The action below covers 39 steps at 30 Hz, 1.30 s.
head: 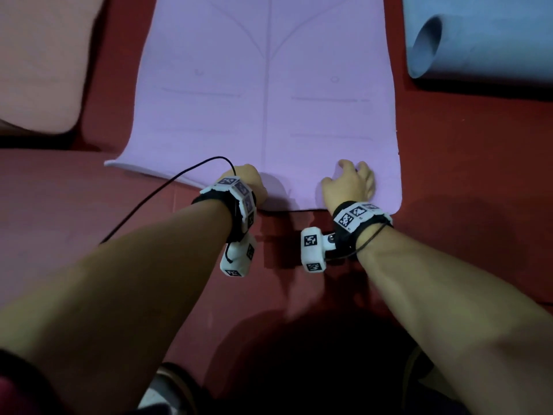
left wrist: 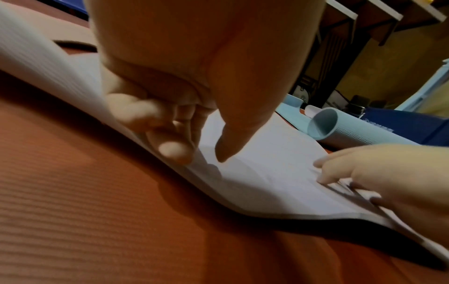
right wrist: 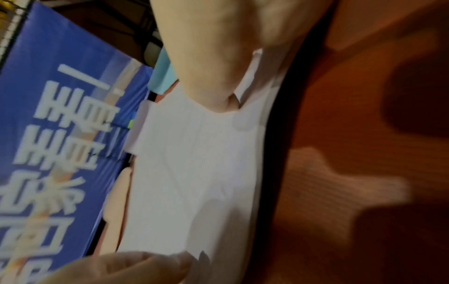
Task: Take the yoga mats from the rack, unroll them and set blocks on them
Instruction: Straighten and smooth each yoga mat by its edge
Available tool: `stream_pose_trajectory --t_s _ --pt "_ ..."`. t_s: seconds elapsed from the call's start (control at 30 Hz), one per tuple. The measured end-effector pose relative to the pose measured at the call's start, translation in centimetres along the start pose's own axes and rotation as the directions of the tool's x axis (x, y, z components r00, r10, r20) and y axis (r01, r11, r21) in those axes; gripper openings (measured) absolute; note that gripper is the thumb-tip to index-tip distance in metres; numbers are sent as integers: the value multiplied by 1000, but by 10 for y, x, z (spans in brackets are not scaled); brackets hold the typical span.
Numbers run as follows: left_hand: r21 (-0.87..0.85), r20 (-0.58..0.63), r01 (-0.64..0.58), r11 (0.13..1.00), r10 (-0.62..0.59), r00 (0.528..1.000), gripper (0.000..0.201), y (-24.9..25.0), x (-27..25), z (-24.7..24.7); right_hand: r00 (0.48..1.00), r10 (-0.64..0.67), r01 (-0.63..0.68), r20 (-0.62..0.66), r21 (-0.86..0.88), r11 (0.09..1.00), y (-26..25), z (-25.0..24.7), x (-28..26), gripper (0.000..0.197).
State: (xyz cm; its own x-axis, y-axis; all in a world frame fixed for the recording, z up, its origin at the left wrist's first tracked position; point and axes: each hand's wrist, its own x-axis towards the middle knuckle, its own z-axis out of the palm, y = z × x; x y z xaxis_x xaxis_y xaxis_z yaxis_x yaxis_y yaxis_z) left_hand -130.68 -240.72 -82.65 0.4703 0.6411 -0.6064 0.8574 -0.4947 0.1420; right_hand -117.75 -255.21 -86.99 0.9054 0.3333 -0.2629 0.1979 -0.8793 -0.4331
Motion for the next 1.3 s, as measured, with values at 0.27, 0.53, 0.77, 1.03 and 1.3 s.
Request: stream_pose_trajectory --t_s 0.27,0.53,0.77,1.03,1.3 --pt "-88 -96 202 975 -211 973 21 -89 -2 -26 853 -341 276 395 213 937 -120 36 -26 48" --pt "-81 -107 385 919 -392 914 68 -159 -15 -22 645 -551 595 530 105 797 -161 84 -77 43" --pt "-176 -140 408 896 -433 890 78 -183 -13 0 583 -577 770 572 -161 617 -148 91 -96 59" --pt "-418 -31 405 813 -458 888 48 -181 -5 -30 584 -674 795 453 -153 586 -154 83 -94 54" --pt "-759 84 335 558 -427 900 36 -160 -1 -61 591 -803 791 77 141 596 -160 64 -95 48"
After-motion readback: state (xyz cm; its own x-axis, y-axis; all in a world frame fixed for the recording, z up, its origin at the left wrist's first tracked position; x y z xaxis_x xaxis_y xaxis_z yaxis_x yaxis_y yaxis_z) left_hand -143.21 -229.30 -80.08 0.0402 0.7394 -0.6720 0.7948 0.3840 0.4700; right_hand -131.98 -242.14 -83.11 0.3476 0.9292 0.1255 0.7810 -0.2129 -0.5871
